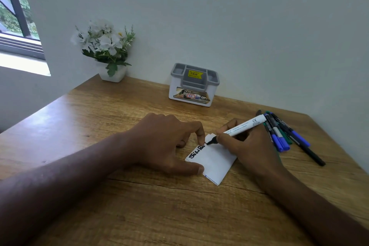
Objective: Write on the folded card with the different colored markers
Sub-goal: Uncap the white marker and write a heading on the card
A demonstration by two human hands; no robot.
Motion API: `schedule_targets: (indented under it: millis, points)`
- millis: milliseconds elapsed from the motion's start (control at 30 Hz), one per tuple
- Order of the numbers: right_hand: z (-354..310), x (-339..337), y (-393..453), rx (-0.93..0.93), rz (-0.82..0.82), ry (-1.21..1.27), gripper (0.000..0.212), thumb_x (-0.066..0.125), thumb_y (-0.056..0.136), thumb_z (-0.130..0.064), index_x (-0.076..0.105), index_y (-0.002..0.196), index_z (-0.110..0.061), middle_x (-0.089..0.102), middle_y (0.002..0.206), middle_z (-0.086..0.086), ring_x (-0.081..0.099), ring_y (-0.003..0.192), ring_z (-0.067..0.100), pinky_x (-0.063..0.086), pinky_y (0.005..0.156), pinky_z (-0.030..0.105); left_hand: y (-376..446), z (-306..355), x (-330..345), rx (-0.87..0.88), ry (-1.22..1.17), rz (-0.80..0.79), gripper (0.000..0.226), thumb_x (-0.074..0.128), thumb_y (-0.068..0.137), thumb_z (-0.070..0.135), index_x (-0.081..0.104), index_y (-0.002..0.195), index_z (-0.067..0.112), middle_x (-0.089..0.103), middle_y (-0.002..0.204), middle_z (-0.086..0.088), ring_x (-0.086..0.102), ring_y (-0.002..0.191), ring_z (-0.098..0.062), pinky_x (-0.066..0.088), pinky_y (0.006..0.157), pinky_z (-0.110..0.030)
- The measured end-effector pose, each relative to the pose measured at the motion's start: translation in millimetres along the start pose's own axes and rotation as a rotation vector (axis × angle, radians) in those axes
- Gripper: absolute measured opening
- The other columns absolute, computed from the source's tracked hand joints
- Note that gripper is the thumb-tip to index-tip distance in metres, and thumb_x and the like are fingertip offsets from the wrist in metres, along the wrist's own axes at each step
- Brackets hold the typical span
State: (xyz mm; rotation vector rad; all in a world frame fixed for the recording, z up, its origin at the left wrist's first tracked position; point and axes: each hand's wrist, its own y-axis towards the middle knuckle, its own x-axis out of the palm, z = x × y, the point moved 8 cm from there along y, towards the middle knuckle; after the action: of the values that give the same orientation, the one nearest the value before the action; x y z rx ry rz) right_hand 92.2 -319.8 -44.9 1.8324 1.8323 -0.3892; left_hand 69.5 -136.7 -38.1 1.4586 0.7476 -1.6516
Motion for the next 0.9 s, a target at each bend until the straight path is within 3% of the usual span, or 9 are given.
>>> schedule_targets:
  millis: [100,300,400,567,767,900]
  points:
    - [-2.4,-0.8,-1.1,-0.024,0.006,0.029,0.021,0.083,0.084,-0.024,0.067,0.072,-0.028,0.069,0.075,-0.012,0.069,0.069,-0.001,0.049,0.047,0.008,-0.4,-0.4,0.6,0.005,0.001,0.004,0.057,0.058,0.079,0.089,0.042,0.124,0.056,0.053,0.078,0.019,0.050,0.070,0.000,0.029,0.058,-0.027]
    - [-0.1,-0.9,2.1,-0.022,0.008,0.036,0.009,0.082,0.084,-0.027,0.074,0.081,-0.026,0.073,0.081,-0.008,0.069,0.071,0.004,0.049,0.048,0.010,0.7,0.2,-0.1,0.001,-0.001,-0.018,0.058,0.058,0.080,0.087,0.041,0.125,0.056,0.053,0.080,0.019,0.049,0.071,-0.001,0.029,0.058,-0.027]
    - [-2.3,-1.3,2.0,-0.034,0.008,0.051,0.009,0.082,0.084,-0.025,0.075,0.079,-0.025,0.072,0.074,-0.010,0.068,0.067,-0.007,0.049,0.048,0.009,0.5,0.0,0.5,0.003,-0.007,-0.017,0.059,0.058,0.080,0.087,0.042,0.126,0.055,0.053,0.079,0.019,0.049,0.071,-0.001,0.030,0.059,-0.027]
    - [0.5,-3.2,3.4,-0.018,0.038,0.031,0.012,0.083,0.083,-0.030,0.073,0.077,-0.028,0.073,0.079,-0.009,0.071,0.077,0.008,0.054,0.057,0.018,0.4,-0.4,0.5,0.002,-0.007,-0.014,0.061,0.058,0.079,0.088,0.042,0.127,0.055,0.054,0.078,0.018,0.050,0.070,-0.002,0.030,0.059,-0.028]
    - [3.6,-2.7,3.7,-0.013,0.028,0.042,0.013,0.084,0.080,-0.035,0.079,0.087,-0.025,0.077,0.081,-0.008,0.072,0.074,0.003,0.054,0.057,0.017,-0.8,-0.9,-0.1,0.002,-0.001,0.003,0.061,0.058,0.079,0.088,0.041,0.128,0.056,0.053,0.078,0.015,0.049,0.069,-0.002,0.029,0.059,-0.028]
    - [8.4,-3.6,5.0,0.017,0.039,0.074,0.017,0.084,0.079,-0.033,0.078,0.091,-0.023,0.077,0.087,-0.007,0.073,0.082,0.009,0.057,0.064,0.022,-1.1,-0.5,0.1,0.001,0.001,0.003,0.061,0.058,0.080,0.088,0.042,0.129,0.056,0.053,0.078,0.015,0.049,0.069,-0.002,0.029,0.059,-0.028]
